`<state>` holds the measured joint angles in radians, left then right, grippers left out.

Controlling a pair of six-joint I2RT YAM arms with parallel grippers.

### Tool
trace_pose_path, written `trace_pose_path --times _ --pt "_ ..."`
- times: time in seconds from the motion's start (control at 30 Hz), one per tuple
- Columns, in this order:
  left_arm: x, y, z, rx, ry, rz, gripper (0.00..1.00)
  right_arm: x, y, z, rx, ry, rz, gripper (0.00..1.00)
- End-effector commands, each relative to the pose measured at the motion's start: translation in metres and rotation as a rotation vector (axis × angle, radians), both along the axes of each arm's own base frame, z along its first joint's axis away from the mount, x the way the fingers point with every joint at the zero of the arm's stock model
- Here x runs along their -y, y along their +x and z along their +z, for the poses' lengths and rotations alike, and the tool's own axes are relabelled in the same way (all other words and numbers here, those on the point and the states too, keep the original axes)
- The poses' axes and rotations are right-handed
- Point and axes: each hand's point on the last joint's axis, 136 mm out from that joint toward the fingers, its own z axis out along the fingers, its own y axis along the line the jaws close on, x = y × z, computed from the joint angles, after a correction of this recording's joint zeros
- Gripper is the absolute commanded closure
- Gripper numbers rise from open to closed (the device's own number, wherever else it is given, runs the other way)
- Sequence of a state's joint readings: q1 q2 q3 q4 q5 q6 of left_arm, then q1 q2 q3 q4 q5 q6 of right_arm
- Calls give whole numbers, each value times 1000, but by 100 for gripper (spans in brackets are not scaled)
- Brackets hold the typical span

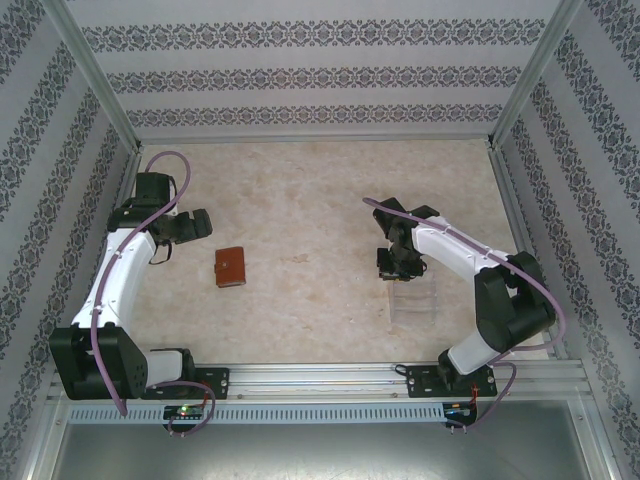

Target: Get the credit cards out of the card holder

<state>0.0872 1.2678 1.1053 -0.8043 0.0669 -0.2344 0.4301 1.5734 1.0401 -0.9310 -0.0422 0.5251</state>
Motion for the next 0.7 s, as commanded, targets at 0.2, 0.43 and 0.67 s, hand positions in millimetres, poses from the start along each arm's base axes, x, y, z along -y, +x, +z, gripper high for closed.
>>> trace_pose_path --times 0.2,0.43,0.67 --pt "-6 -9 2 -8 24 -1 0 -4 2 5 24 -35 19 93" --pt "-5 -10 3 -4 19 -3 0 -31 11 28 62 -16 39 100" --pt "-5 -10 2 -4 17 -1 0 -90 40 49 121 44 12 100"
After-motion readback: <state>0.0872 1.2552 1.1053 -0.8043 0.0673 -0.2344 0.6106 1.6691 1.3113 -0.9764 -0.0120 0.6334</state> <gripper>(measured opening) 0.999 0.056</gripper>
